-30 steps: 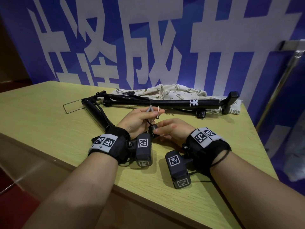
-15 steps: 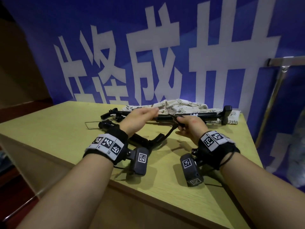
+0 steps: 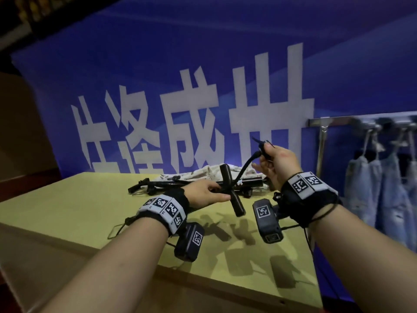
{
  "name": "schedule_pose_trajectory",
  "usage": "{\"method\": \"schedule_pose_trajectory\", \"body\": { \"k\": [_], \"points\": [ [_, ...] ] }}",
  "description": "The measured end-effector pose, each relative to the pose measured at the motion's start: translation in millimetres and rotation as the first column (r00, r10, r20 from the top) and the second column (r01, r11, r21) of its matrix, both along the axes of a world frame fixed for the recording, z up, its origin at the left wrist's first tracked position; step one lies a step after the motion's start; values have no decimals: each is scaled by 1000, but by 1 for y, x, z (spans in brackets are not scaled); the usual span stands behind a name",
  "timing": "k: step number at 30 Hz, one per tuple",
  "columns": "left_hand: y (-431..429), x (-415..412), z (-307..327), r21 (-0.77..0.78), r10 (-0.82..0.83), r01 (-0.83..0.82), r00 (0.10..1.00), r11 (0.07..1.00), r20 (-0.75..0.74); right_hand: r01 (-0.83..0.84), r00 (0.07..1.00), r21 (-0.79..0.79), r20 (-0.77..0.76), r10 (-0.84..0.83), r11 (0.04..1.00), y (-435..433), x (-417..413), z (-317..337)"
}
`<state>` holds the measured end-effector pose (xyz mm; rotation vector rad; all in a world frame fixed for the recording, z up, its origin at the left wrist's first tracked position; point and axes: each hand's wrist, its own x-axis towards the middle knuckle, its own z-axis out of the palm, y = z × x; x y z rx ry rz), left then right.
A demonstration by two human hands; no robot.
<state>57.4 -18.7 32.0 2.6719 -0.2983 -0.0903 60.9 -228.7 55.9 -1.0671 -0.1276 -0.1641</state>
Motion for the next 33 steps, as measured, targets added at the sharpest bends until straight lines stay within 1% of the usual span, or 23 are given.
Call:
{"method": "schedule_pose_trajectory", "body": {
  "k": [3, 5, 6, 7, 9, 12, 14, 16, 18, 19, 23, 25, 28, 29, 31, 33],
  "points": [
    [-16, -4, 12, -54, -85, 85, 996, 995, 5, 55, 997, -1, 63, -54, 999, -11, -9, 15],
    [-23, -6, 22, -108, -95, 98, 995, 989, 36, 39, 995, 66, 85, -44, 997, -17, -13, 24],
    [-26, -7, 29, -134, -70, 78, 995, 988, 64, 11, 995, 106, 93, -21, 994, -21, -14, 29],
    [-27, -7, 36, -192, -29, 43, 997, 980, 75, -9, 995, 114, 96, -2, 993, -24, -15, 33],
    [-26, -8, 55, -390, 37, -13, 998, 921, 54, -38, 995, 53, 98, 33, 998, -25, -20, 41],
    [-17, -8, 83, -662, 143, -88, 989, 744, 29, -72, 994, -105, 79, 81, 992, -23, -25, 45],
    [-9, -8, 97, -793, 218, -91, 974, 603, 54, -109, 991, -203, 59, 123, 973, -20, -28, 44],
    [1, -5, 107, -895, 268, -64, 961, 441, 63, -157, 984, -306, 29, 174, 939, -15, -32, 42],
    [11, -1, 111, -959, 290, -52, 957, 279, 33, -202, 977, -385, -13, 213, 901, -8, -33, 37],
    [16, 2, 112, -976, 291, -48, 957, 212, 16, -219, 974, -411, -35, 225, 885, -5, -32, 34],
    [20, 12, 105, -1000, 343, -20, 939, -19, -25, -325, 945, -485, -151, 289, 812, 9, -28, 24],
    [19, 17, 97, -993, 364, 5, 931, -120, -39, -358, 933, -478, -202, 297, 802, 14, -22, 18],
    [13, 26, 85, -969, 337, 18, 939, -246, -68, -297, 953, -451, -192, 234, 841, 19, -6, 8],
    [10, 29, 80, -961, 324, 8, 942, -278, -86, -307, 949, -396, -196, 247, 865, 21, 0, 4],
    [2, 35, 72, -949, 308, -12, 944, -316, -115, -350, 929, -225, -212, 304, 910, 26, 9, -2],
    [-4, 44, 63, -932, 299, -27, 944, -362, -143, -316, 935, -41, -185, 303, 948, 30, 19, -7]
  ]
}}
